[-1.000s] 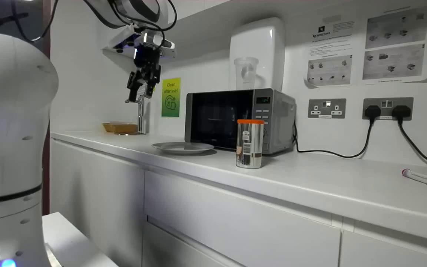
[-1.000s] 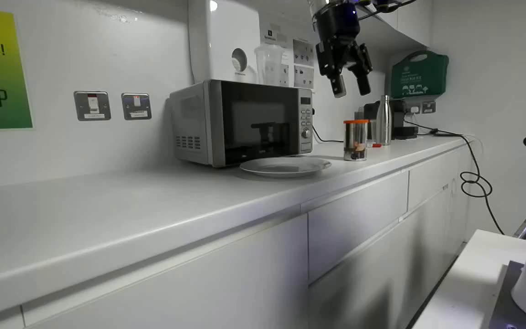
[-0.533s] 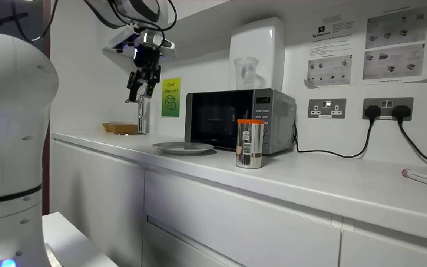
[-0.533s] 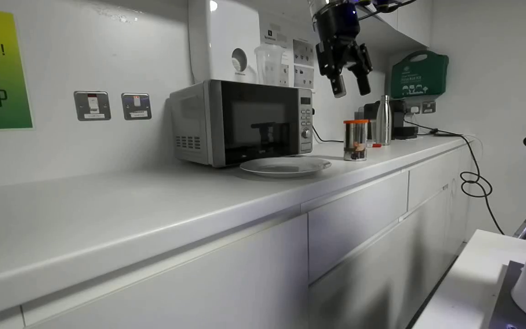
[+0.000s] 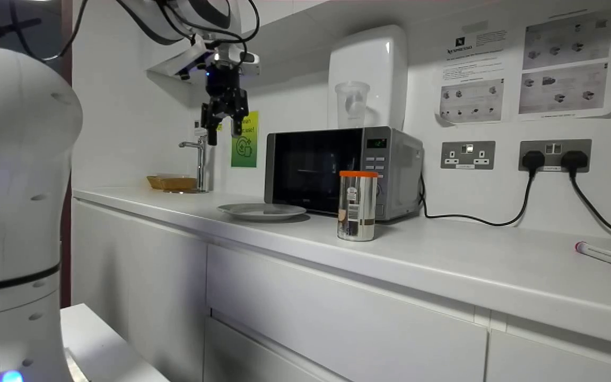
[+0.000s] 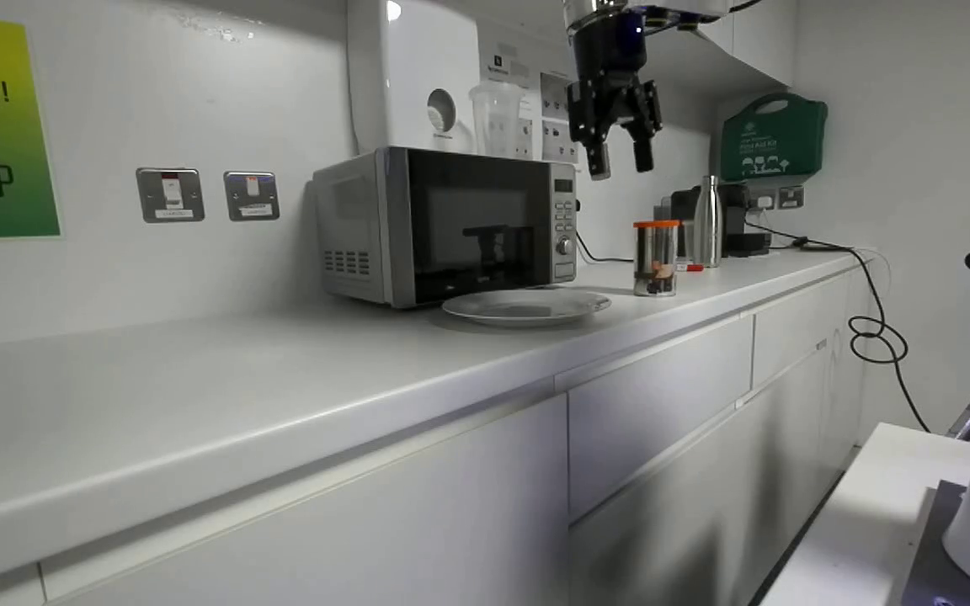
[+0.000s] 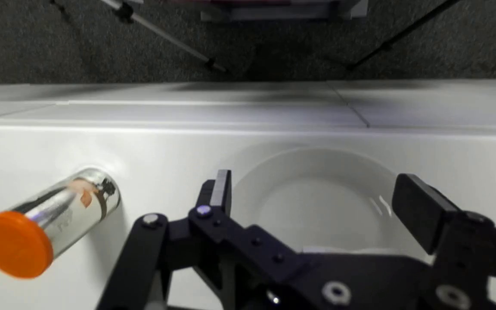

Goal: Remove the cup on top of the microwave and place it on the counter

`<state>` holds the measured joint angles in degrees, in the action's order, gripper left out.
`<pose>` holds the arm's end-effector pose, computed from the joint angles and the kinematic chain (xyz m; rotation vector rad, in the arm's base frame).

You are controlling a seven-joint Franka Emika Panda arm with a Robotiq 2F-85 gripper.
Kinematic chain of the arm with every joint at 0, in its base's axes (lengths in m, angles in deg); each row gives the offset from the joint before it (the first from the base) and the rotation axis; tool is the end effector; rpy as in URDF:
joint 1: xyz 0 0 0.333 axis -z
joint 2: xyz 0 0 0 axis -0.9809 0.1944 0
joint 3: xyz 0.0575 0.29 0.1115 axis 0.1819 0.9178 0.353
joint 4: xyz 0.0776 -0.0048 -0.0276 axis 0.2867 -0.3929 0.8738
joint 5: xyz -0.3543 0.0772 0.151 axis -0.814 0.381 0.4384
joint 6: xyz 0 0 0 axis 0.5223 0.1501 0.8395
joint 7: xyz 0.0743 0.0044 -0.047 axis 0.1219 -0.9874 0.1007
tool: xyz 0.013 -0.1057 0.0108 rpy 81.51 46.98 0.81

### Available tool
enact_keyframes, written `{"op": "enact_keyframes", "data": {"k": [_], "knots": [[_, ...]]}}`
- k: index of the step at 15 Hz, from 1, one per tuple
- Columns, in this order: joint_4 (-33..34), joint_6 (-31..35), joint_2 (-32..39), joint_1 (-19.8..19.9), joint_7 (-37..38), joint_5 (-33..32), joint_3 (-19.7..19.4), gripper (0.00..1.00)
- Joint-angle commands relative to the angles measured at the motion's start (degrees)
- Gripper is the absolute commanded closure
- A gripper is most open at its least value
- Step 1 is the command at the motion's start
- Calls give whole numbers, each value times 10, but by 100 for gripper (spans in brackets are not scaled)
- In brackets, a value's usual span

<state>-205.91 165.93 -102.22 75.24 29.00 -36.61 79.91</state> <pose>0.3627 0.0977 0.5167 2.9947 -0.0296 -0.0258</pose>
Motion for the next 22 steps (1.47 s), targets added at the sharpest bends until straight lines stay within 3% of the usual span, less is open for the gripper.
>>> {"op": "enact_keyframes", "data": {"k": [1,7,14,22], "knots": [[16,97,25,18,-6,-55,-9,0],[109,234,109,51,-8,-131,-20,0],[267,234,208,54,-14,-203,-20,0],[365,215,270,44,-17,-246,-30,0]]}}
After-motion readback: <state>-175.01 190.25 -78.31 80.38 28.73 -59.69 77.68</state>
